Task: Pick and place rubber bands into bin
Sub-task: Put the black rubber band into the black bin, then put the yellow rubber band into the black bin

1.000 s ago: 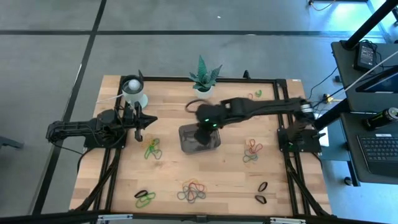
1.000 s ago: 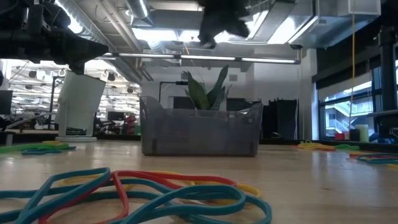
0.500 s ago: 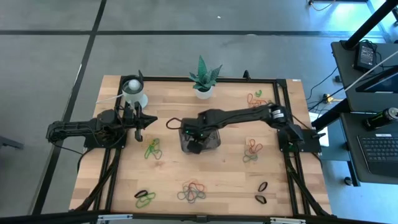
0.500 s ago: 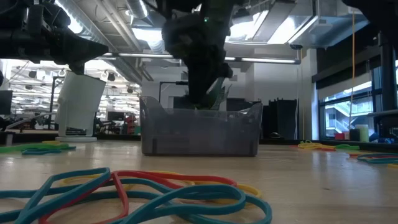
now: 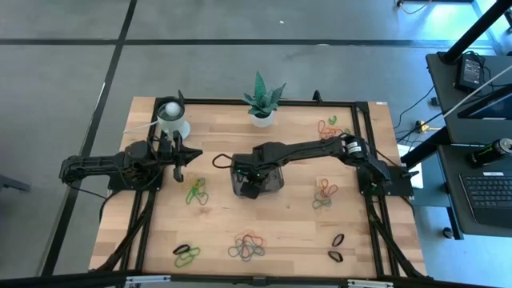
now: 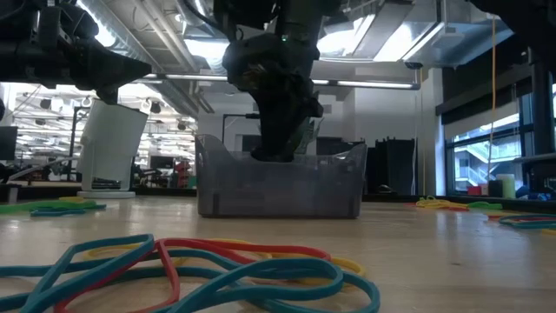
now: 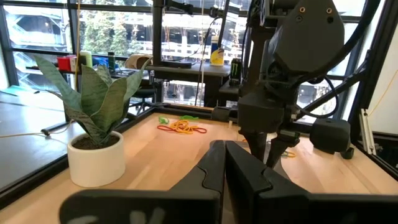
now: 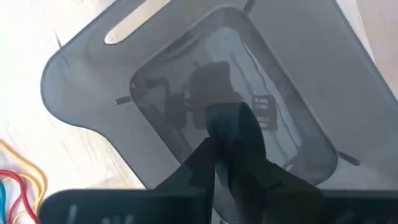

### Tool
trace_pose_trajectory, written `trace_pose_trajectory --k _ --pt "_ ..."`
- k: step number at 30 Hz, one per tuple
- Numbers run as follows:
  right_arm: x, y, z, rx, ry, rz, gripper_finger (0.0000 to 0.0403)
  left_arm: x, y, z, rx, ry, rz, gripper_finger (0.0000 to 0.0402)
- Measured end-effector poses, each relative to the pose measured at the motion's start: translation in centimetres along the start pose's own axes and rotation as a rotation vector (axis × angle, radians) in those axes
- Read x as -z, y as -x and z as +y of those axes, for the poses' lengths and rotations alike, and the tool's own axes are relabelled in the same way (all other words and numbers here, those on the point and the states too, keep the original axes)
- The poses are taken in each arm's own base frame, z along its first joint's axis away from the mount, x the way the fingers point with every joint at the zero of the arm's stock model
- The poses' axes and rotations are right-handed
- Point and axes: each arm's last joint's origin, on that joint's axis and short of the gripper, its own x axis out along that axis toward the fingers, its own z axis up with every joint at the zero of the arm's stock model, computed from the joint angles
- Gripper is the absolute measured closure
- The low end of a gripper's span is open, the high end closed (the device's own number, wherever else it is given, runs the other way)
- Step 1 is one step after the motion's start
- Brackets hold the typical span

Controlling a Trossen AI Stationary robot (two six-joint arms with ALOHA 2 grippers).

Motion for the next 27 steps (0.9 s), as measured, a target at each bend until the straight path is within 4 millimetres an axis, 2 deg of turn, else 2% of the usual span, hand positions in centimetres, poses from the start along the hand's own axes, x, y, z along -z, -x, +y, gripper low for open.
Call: trace_pose_trajectory --k 12,27 --pt "0.00 0.00 0.00 0.000 -0.004 0.000 0.0304 0.00 0.00 0.00 0.000 0.000 0.000 0.0395" --pt "-0.02 0.00 0.01 0.000 0.008 -0.003 0.0301 0.00 0.00 0.00 0.000 0.000 0.000 0.0395"
